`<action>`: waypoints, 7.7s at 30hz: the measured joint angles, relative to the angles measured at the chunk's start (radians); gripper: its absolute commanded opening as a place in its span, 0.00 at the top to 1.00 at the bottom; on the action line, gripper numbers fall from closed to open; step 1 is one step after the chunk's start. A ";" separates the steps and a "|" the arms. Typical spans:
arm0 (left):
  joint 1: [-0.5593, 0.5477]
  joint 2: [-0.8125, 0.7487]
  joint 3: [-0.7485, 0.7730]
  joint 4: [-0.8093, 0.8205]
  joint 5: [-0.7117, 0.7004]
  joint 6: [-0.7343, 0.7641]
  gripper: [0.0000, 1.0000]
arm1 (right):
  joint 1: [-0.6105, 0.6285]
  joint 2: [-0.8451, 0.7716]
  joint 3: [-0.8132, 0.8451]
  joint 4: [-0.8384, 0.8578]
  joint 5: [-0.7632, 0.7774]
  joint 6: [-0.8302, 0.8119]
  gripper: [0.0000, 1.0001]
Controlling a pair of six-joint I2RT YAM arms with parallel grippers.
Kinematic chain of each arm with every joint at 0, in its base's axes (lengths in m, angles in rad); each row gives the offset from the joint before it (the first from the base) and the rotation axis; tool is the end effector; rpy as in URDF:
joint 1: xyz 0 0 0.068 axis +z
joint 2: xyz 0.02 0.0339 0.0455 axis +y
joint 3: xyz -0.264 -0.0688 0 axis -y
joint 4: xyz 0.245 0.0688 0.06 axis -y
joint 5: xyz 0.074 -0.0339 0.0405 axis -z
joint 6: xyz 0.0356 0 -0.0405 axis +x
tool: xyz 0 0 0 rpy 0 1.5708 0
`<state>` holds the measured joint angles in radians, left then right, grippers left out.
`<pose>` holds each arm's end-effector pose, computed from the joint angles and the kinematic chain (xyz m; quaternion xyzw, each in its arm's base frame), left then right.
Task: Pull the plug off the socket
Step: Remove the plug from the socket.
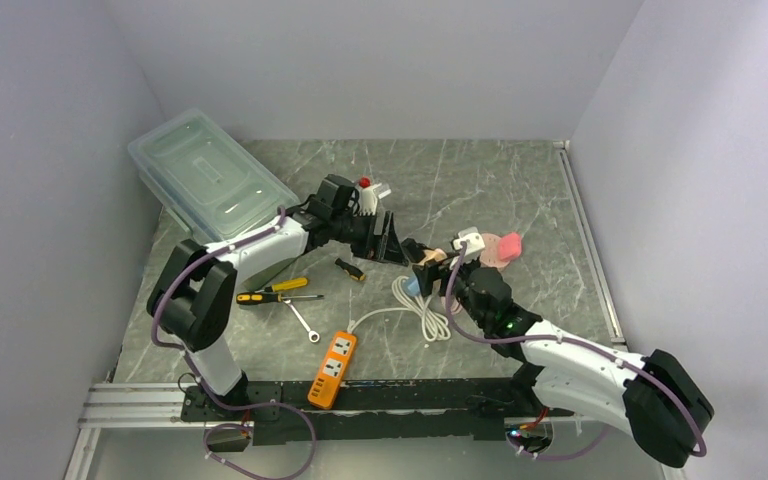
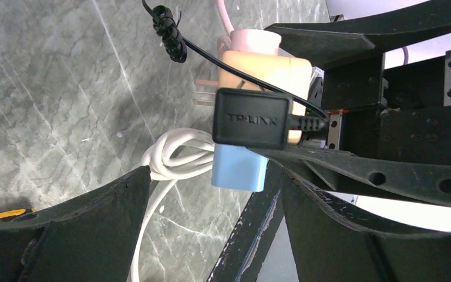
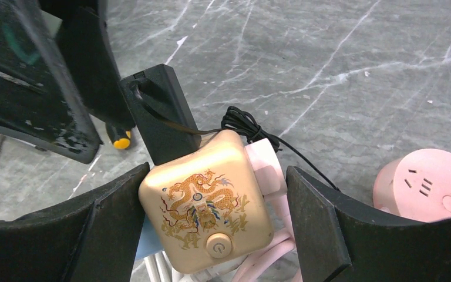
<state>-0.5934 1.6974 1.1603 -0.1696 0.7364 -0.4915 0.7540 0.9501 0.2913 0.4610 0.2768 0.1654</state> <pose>0.2941 -0.2272 0.2364 0.1937 0.8385 -0.4816 0.1658 0.1547 0.1319 0.2044 -0.1385 0.7585 0.1829 0.6099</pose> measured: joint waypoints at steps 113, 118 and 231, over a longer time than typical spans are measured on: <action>0.017 -0.018 0.013 -0.066 -0.038 0.052 1.00 | 0.001 0.237 0.187 -0.069 -0.155 0.060 0.16; 0.017 -0.037 0.013 -0.095 -0.069 0.063 1.00 | -0.009 0.259 0.204 -0.071 -0.198 0.062 0.01; -0.019 -0.043 0.097 -0.188 -0.117 0.158 1.00 | -0.060 0.181 0.134 -0.019 -0.209 0.104 1.00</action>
<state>-0.6125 1.6547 1.2572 -0.3580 0.6189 -0.3340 0.6937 1.1309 0.4252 0.4419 0.0673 0.2691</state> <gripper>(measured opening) 0.432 0.721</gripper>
